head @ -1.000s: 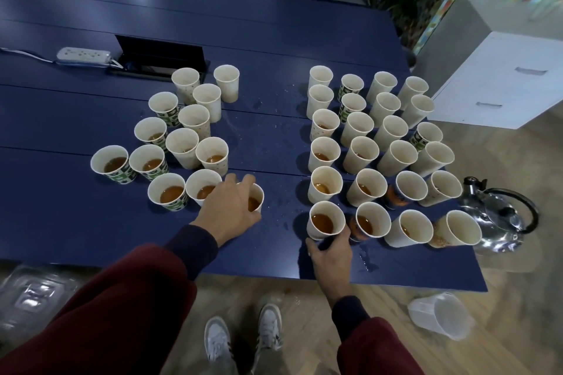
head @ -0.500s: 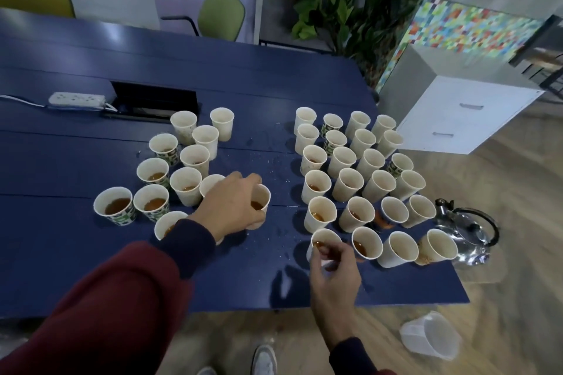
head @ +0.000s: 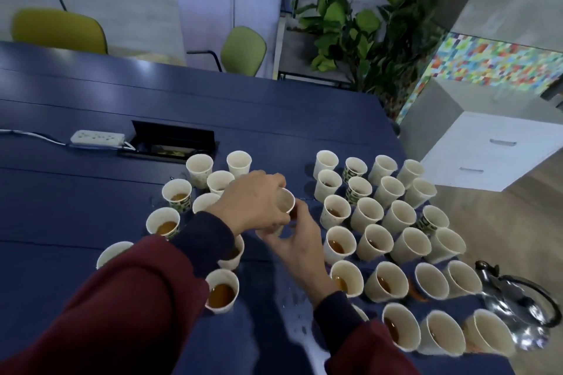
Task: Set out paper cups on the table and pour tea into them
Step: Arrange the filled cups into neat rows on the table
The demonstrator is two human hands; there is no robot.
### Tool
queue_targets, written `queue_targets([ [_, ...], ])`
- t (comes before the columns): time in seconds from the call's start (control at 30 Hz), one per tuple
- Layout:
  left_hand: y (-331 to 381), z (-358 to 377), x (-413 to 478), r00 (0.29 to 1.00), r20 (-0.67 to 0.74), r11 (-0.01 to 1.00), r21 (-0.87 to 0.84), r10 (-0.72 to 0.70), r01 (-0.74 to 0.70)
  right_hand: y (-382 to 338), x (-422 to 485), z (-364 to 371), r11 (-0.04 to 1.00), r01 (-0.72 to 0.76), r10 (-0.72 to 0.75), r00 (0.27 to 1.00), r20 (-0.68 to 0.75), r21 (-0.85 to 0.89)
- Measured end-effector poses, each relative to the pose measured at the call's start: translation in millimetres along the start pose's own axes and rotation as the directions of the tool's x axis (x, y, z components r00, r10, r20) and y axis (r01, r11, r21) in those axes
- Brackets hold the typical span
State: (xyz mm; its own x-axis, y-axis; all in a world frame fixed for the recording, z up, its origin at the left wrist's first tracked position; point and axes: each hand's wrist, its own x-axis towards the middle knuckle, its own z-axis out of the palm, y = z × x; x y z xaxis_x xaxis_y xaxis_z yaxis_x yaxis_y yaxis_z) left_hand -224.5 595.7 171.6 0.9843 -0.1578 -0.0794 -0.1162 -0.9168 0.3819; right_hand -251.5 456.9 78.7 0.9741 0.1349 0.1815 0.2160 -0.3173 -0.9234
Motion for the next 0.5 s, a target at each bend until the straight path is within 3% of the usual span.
queue_targets([
  [0.17,-24,-19,61,0.998,-0.012,0.998,0.024,-0.062,0.062,2,77,11,0.998,0.007,-0.012,0.998,0.07,0.065],
  [0.37,-67,-20,134,0.984,-0.066,0.949,-0.28,-0.168,0.143,34,158,16,0.995,-0.079,0.078,0.997,0.013,0.053],
  [0.5,-106,6,179,0.944,-0.111,0.936,-0.206,-0.311,0.285,73,202,15,0.989,-0.147,0.149,0.986,-0.08,0.025],
])
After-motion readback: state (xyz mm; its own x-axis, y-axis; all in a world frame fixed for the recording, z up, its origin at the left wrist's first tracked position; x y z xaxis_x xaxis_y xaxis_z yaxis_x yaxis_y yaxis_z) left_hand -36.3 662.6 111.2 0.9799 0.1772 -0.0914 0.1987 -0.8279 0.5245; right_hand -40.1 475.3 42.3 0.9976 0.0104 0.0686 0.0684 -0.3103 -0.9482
